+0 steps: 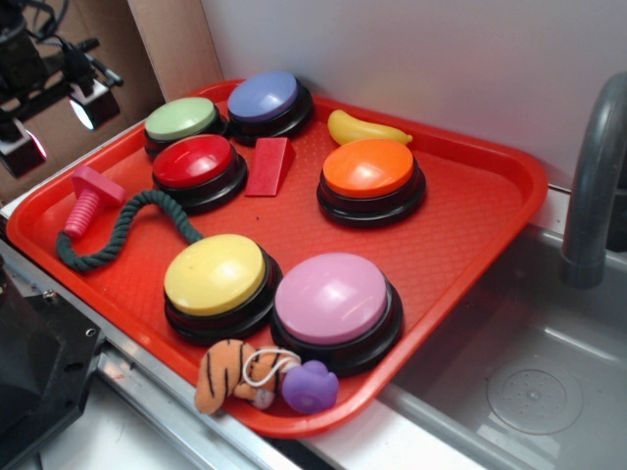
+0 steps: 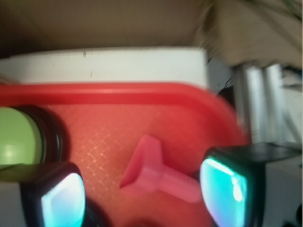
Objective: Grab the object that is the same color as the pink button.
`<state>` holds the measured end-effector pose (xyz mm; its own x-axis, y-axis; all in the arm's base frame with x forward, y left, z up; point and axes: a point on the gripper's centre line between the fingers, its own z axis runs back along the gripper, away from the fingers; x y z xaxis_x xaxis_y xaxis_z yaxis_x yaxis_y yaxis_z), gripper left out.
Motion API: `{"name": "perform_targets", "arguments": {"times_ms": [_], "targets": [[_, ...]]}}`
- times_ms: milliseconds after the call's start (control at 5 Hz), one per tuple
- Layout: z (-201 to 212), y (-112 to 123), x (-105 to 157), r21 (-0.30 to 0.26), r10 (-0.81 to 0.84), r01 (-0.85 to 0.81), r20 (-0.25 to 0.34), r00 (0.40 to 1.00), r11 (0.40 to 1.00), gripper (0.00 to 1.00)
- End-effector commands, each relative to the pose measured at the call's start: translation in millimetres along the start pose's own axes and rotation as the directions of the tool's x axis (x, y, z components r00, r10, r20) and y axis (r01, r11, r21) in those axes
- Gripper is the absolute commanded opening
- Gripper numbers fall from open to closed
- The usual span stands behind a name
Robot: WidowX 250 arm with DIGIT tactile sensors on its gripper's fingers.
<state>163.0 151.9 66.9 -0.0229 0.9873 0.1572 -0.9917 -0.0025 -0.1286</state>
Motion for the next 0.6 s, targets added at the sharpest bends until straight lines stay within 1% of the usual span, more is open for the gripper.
{"name": "perform_targets", "arguments": {"times_ms": [0, 200, 400], "targets": [[-19, 6, -4, 0.016, 0.028, -0.028, -0.017, 0.999, 0.999, 1.00], [-25, 7, -8, 0.020, 0.025, -0.025, -0.035, 0.999, 0.999, 1.00], [-32, 8, -10, 0.006, 0.040, -0.040, -0.059, 0.997, 0.999, 0.76]]}}
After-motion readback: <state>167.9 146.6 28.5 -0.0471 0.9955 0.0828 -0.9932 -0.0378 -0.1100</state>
